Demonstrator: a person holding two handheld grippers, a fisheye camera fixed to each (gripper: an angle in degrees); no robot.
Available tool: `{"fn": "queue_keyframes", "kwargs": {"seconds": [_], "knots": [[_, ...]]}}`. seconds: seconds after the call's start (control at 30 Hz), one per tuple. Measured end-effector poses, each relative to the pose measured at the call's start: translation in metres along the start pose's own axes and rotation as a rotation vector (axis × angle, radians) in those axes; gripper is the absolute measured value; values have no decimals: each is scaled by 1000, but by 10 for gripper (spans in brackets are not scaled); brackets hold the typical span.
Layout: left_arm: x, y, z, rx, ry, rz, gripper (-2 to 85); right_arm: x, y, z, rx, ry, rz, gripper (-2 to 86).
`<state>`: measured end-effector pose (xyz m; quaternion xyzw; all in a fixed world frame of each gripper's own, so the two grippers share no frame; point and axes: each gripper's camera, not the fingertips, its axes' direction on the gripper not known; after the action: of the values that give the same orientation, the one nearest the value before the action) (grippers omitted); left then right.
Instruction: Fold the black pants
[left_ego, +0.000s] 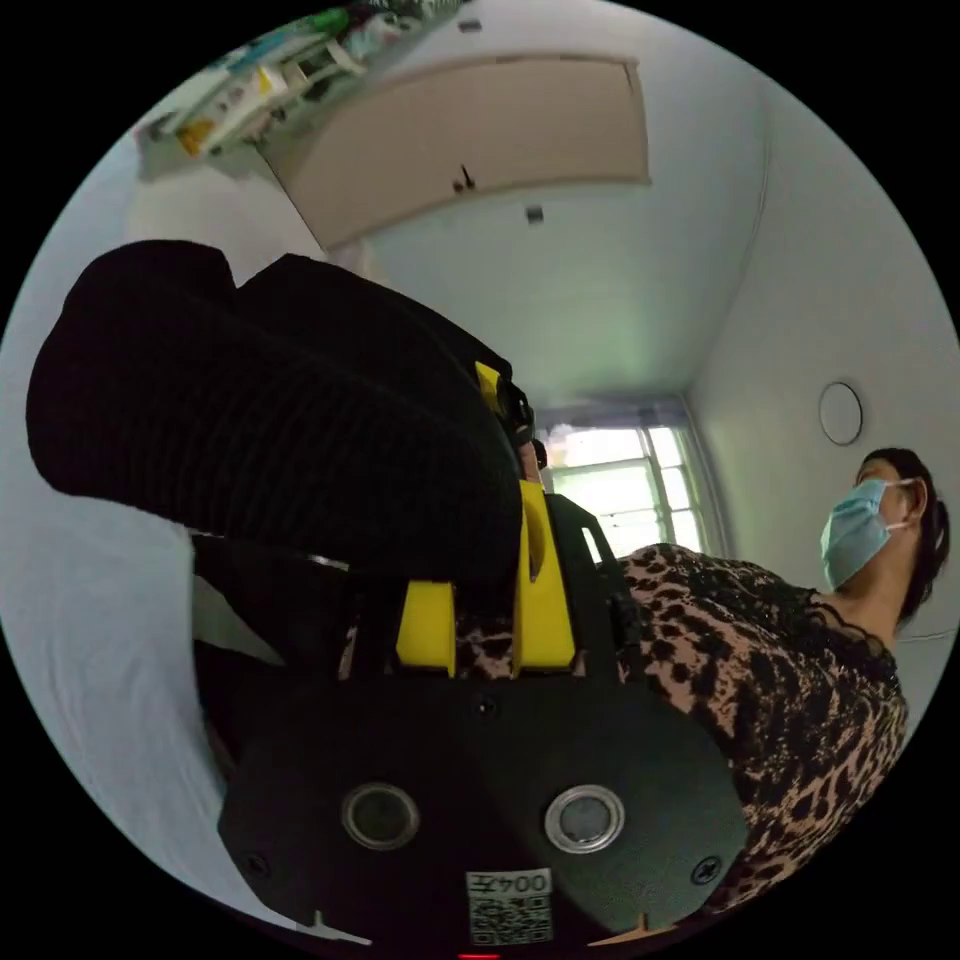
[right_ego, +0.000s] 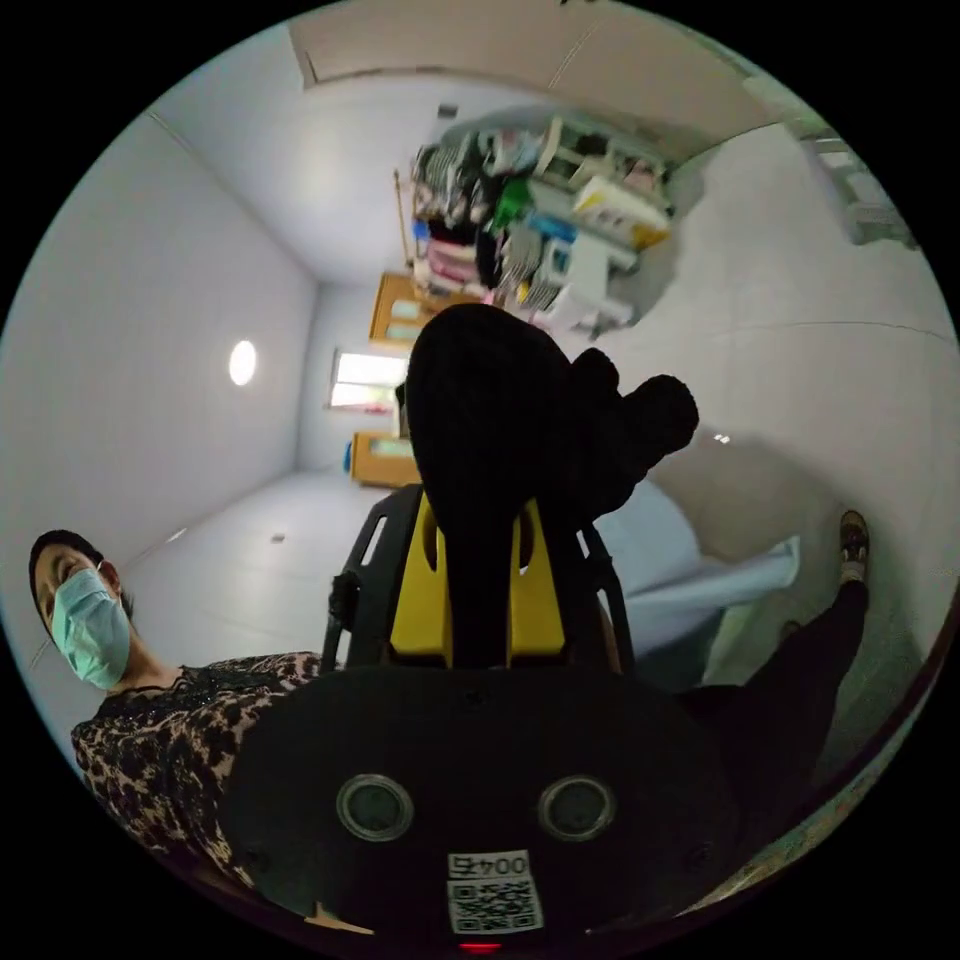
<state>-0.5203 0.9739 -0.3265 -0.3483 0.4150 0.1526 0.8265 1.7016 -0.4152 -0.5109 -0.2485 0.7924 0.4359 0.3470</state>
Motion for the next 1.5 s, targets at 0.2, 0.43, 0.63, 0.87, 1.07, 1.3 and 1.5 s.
{"fn": "queue_keyframes", "kwargs": {"seconds": [0.2, 0.43, 0.63, 0.87, 1.07, 1.3, 1.5], "knots": [[3, -91, 224, -465, 170, 31, 110, 49, 178, -127, 452, 147, 140, 88], [36, -121, 504, -940, 261, 53, 112, 97, 387, -217, 899, 202, 321, 88], [34, -117, 693, -1172, 260, -56, 112, 153, 494, -263, 1070, 226, 480, 89], [56, -164, 839, -1240, 196, -50, 111, 205, 521, -317, 1102, 189, 528, 88], [143, -236, 927, -1164, 220, 223, 112, 190, 487, -388, 1110, 263, 254, 89], [121, -287, 1029, -1127, 127, 374, 113, 279, 457, -440, 1080, 340, 179, 96], [-52, -279, 1071, -1079, -66, -70, 105, 408, 454, -440, 993, 245, 558, 92]]}}
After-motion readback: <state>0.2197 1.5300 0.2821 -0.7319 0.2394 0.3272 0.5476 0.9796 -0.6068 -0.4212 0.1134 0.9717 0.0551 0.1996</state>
